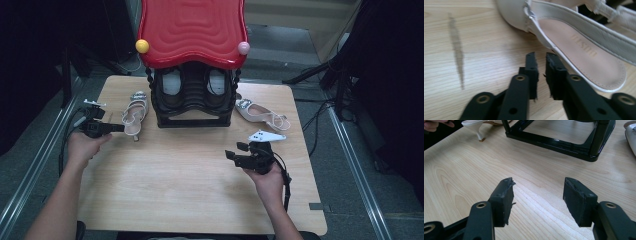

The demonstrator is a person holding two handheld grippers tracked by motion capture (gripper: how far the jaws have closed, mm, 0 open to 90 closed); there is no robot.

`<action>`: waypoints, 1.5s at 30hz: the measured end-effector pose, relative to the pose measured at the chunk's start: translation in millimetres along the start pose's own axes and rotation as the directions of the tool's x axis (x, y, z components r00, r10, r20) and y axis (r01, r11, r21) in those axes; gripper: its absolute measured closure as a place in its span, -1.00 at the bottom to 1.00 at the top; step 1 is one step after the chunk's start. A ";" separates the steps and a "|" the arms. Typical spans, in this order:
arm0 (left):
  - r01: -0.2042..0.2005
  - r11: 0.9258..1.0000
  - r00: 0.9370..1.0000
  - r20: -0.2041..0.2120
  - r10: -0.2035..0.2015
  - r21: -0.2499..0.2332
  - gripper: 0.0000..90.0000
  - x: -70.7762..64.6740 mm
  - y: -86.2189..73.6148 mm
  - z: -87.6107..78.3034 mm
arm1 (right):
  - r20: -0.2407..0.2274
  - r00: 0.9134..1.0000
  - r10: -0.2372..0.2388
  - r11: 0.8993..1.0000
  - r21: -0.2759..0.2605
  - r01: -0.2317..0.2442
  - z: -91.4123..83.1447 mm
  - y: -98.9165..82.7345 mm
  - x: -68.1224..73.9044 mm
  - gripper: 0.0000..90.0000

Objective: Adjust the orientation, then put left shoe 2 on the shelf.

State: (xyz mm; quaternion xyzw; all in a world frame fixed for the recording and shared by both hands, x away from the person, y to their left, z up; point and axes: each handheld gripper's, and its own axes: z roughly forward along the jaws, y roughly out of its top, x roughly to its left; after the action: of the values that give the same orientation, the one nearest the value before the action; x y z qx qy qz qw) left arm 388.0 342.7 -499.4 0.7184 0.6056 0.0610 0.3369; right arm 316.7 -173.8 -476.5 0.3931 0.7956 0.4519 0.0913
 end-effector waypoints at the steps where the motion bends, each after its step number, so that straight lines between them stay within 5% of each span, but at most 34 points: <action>1: 0.005 1.000 1.000 -0.003 -0.005 -0.002 0.62 0.9 1.1 -2.0 | 0.000 1.000 -0.001 1.000 0.001 0.001 0.3 0.0 0.1 -0.05; 5: 0.024 0.999 0.999 -0.023 -0.025 -0.022 0.35 2.0 5.7 -9.9 | 0.000 1.000 -0.004 1.000 0.006 0.004 1.2 -0.1 0.6 -0.05; 12: 0.043 0.999 0.999 -0.032 -0.044 -0.021 0.19 2.1 11.8 -18.3 | 0.002 1.000 -0.011 1.000 0.008 0.011 2.0 -0.2 1.2 -0.05; 34: 0.022 0.999 0.999 -0.036 -0.021 0.036 0.12 -4.6 48.3 -25.2 | 0.004 1.000 -0.014 1.000 0.017 0.014 3.5 -0.5 1.7 -0.06; 42: 0.005 0.998 0.998 -0.060 0.000 0.069 0.13 -11.0 61.7 -16.0 | 0.005 1.000 -0.014 1.000 0.018 0.014 4.1 -0.5 1.8 -0.06; 45: 0.029 0.998 0.998 -0.055 -0.025 0.061 0.12 -11.4 64.1 -10.3 | 0.006 1.000 -0.013 1.000 0.019 0.013 3.9 -0.6 1.8 -0.06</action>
State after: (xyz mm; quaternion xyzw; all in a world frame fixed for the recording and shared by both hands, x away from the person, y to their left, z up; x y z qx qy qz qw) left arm 433.1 334.1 -452.1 0.7183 0.6259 0.0571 0.2985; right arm 317.1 -170.2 -478.8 0.3901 0.8021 0.4425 0.0931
